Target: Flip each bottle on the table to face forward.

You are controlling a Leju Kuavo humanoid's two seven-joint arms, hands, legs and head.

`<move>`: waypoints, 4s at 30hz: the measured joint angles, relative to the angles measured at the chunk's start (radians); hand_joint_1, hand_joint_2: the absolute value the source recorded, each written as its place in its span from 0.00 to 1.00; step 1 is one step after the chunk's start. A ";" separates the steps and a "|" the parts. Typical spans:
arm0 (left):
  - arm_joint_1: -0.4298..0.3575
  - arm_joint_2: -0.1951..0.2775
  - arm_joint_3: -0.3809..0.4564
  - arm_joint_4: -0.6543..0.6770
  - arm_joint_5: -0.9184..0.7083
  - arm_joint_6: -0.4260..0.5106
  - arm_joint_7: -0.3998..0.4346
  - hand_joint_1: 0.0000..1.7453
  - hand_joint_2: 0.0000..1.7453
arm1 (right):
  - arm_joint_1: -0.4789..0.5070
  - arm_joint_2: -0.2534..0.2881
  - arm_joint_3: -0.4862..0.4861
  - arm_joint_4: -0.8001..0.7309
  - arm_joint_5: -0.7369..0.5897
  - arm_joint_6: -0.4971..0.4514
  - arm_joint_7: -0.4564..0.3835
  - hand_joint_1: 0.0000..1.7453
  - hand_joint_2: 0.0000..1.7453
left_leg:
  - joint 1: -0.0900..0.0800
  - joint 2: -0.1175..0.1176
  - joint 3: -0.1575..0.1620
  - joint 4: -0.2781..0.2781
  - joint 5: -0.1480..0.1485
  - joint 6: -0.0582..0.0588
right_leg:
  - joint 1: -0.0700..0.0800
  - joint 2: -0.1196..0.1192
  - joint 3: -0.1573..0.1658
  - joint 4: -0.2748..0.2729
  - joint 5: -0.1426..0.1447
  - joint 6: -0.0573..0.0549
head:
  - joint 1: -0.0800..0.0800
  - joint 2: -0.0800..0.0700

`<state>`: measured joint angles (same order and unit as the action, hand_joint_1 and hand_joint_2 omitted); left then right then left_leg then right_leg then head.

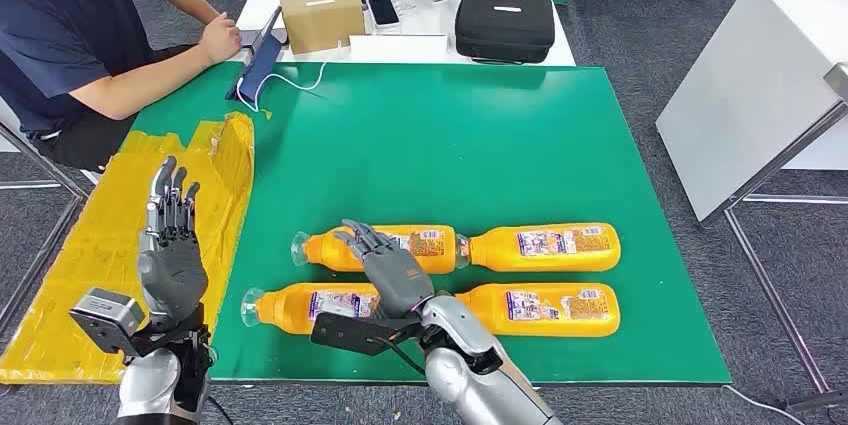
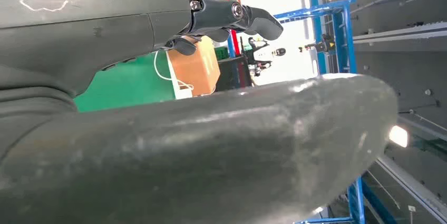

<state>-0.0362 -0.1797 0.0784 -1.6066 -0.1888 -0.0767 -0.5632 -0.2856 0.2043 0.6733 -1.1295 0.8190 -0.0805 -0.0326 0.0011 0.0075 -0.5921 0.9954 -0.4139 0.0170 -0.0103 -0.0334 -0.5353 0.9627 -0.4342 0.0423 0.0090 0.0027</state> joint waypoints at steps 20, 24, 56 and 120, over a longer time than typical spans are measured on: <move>-0.008 0.000 0.012 0.017 0.015 -0.001 0.018 0.00 0.00 | -0.119 0.006 0.191 0.267 0.171 0.144 0.218 0.87 1.00 | 0.000 0.000 0.000 0.000 0.001 0.000 | 0.000 0.000 -0.002 0.000 0.001 -0.002 | 0.000 0.000; -0.008 0.000 0.021 0.017 0.029 -0.006 0.021 0.00 0.00 | -0.147 0.005 0.229 0.319 0.203 0.174 0.251 0.87 1.00 | 0.000 0.000 0.004 0.000 0.000 -0.001 | 0.000 0.000 -0.007 0.000 0.000 -0.003 | 0.000 0.000; 0.066 -0.015 0.108 -0.032 0.300 0.157 0.154 0.00 1.00 | 0.174 -0.012 -0.059 -0.077 -0.472 -0.084 -0.220 1.00 1.00 | 0.000 0.000 -0.006 0.000 0.004 -0.001 | 0.001 0.000 -0.007 0.001 0.005 -0.003 | 0.000 0.000; 0.151 0.135 -0.315 -0.023 0.013 -0.093 0.299 1.00 1.00 | 0.147 0.023 0.092 -0.028 -0.247 -0.003 -0.166 1.00 1.00 | 0.000 -0.001 -0.012 0.000 0.007 -0.002 | 0.001 0.000 -0.013 0.001 0.007 -0.003 | 0.000 0.000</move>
<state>0.1150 -0.0448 -0.2364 -1.6299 -0.1755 -0.1692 -0.2646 -0.1382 0.2270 0.7652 -1.1576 0.5725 -0.0834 -0.1982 0.0015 0.0068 -0.6042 0.9951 -0.4066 0.0153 -0.0090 -0.0338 -0.5486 0.9639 -0.4275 0.0392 0.0092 0.0027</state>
